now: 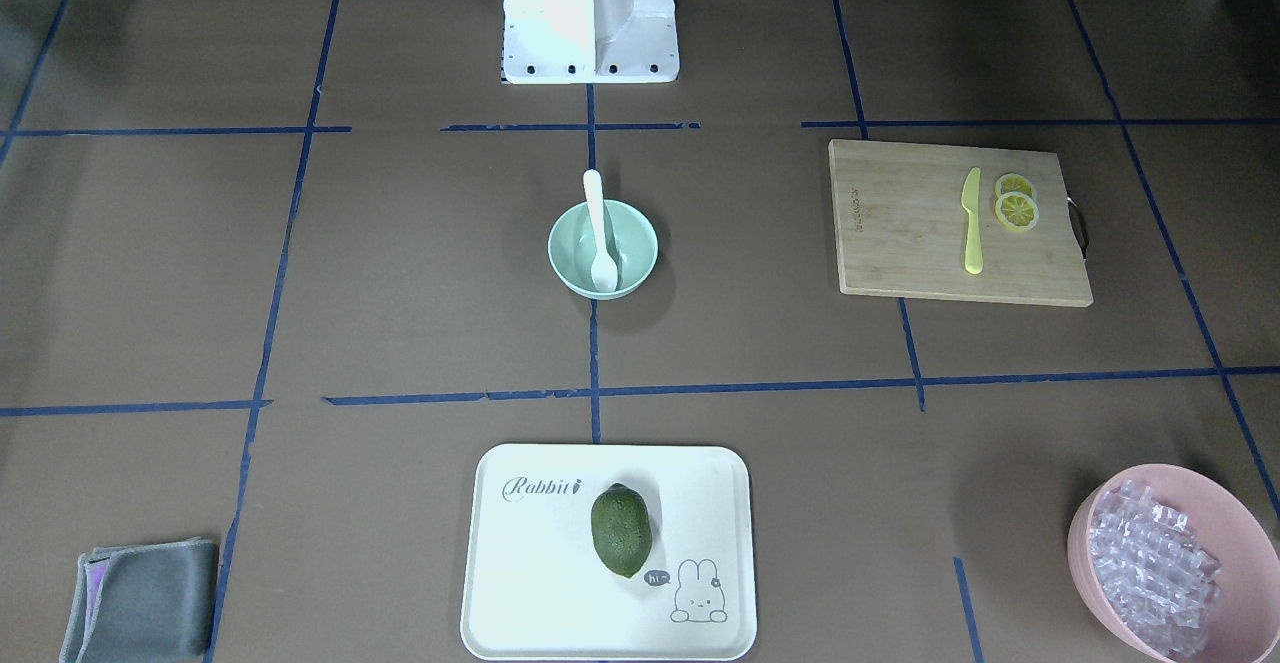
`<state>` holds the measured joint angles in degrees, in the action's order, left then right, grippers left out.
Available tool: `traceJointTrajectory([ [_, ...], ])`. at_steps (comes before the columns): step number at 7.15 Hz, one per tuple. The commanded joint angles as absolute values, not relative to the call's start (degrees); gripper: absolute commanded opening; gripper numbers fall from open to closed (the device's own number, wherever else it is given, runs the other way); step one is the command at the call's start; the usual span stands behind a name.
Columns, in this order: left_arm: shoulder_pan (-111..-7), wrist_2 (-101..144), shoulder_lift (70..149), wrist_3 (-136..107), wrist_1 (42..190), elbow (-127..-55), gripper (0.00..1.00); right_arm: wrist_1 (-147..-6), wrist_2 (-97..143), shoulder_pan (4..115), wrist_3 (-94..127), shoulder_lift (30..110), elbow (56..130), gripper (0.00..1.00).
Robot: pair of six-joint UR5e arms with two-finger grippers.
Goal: Place spoon in bowl
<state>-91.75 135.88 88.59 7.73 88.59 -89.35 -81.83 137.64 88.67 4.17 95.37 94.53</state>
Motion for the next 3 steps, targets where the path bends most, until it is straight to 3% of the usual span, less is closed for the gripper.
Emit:
traceJointTrajectory([
  [1, -91.67, 135.88, 88.59, 7.73, 88.59, -89.3, 1.0, -81.83, 137.55, 88.68, 4.13, 95.36, 94.39, 1.0],
  [3, -91.67, 135.88, 88.68, 7.73, 88.59, -89.3, 1.0, -81.83, 137.55, 88.68, 4.13, 95.36, 94.31, 1.0],
])
